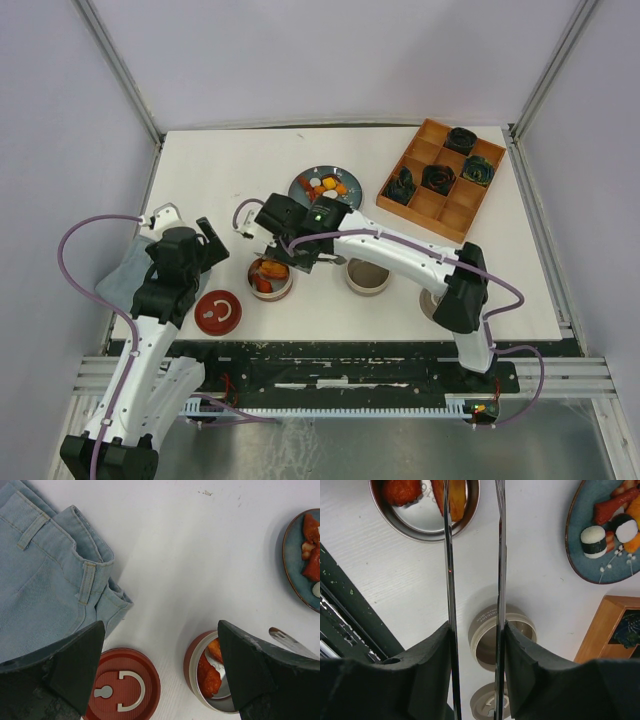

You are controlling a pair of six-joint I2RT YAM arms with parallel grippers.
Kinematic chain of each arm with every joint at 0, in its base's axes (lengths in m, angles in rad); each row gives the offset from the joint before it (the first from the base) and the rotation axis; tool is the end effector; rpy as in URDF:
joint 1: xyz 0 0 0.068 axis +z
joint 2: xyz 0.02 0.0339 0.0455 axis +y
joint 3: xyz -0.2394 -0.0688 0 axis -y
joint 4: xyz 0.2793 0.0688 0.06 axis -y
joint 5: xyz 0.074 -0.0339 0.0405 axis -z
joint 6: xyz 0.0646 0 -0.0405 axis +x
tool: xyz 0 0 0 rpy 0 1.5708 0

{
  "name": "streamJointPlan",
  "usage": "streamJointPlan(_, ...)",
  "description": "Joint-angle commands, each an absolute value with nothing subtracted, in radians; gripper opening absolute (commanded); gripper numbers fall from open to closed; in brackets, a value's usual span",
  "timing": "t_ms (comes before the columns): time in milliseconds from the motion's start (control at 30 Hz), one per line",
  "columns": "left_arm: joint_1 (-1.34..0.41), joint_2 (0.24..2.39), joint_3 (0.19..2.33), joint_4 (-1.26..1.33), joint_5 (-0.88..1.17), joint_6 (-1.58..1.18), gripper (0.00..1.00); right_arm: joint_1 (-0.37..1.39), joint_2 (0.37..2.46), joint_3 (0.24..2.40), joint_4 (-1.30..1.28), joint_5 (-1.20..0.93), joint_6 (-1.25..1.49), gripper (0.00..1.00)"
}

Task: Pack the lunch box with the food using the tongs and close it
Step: Place the fake food in the packing box, then pick up the fake food from the plate.

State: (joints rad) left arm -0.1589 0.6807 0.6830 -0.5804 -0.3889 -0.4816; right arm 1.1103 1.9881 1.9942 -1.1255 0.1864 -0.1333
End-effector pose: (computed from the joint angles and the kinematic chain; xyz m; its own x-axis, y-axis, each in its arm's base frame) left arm 0.2262 -0.0114 0.2517 -0.4008 -0.3699 -0.8382 -0.3980 0.8943 -0.2043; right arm 0.2133 0.4031 0.2703 -0.2841 -0.8666 -0.4102 -0.8900 0.3975 -0.2233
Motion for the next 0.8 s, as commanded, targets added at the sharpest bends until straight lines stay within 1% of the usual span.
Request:
streamJointPlan(0,-0.156,0.675,0.69,-0.541,-0.39,-0.482,1.0,1.074,1.878,2.002,-1.06,0.248,-0.057,0.49)
streamJointPlan(267,-0.156,0.67,0.69,-0.541,-0.389,-0.482,1.0,0.902,1.805,1.958,-1.013,0.239,0.083,0.5)
streamJointPlan(367,-0.156,0.668,0.689,-0.541,-0.39,-0.482,1.0,0.834,1.79,1.911,-1.004,0.212,0.134,0.5)
streamJointPlan(600,-0.155,0.668,0.689,-0.54,-0.388,-0.482,1.0,0.763,1.803,1.875,-1.041,0.202,0.141,0.51)
streamJointPlan(767,-0.155,0.668,0.689,-0.54,-0.388,-0.481,1.0,0.728,1.815,1.84,-1.054,0.148,0.09,0.51)
